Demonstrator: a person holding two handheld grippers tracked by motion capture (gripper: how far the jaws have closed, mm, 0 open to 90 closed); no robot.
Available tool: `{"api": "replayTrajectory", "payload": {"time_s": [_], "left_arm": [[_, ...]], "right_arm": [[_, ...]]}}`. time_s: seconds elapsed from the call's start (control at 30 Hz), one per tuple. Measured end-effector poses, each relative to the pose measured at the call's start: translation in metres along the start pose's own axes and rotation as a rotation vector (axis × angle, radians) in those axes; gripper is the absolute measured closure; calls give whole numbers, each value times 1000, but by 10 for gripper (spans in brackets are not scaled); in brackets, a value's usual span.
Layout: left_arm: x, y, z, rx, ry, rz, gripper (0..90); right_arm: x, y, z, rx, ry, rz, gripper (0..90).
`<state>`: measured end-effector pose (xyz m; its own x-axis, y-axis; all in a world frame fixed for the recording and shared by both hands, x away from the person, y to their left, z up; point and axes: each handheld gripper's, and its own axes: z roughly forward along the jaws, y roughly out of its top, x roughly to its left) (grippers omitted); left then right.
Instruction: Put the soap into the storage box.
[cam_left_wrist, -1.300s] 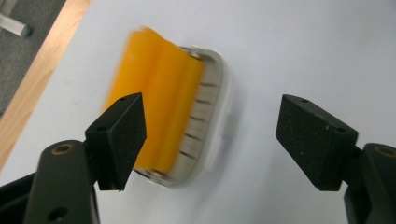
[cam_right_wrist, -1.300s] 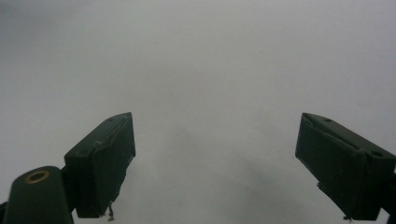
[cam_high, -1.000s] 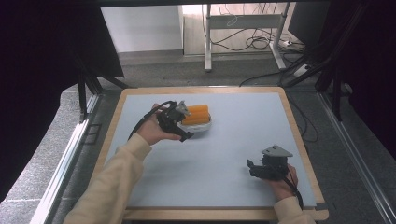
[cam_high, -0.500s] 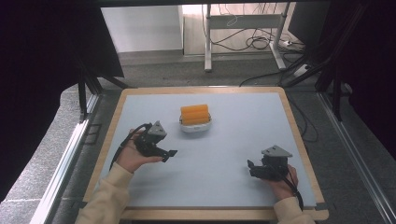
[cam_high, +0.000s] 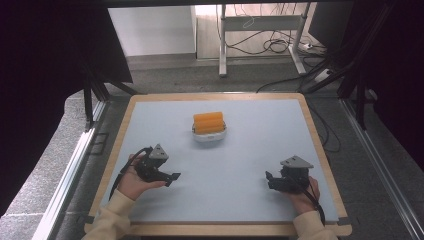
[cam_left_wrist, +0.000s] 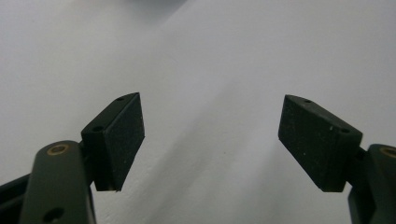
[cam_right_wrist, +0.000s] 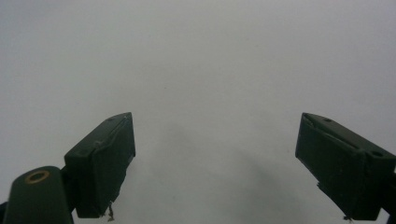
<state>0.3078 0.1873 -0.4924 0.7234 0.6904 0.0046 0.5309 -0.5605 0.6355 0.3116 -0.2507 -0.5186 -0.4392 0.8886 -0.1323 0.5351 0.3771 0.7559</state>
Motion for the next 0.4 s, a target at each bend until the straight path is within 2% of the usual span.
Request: {"api": "replayTrajectory", "payload": {"time_s": [0.2,0.4], "left_arm": [[0,0,-1,-5,9,4,225],[5,-1,-3,-18,10,-9,220]], "right_arm": [[0,0,0,-1,-1,-2,124],[0,0,-1,-9,1,-6,124]]}}
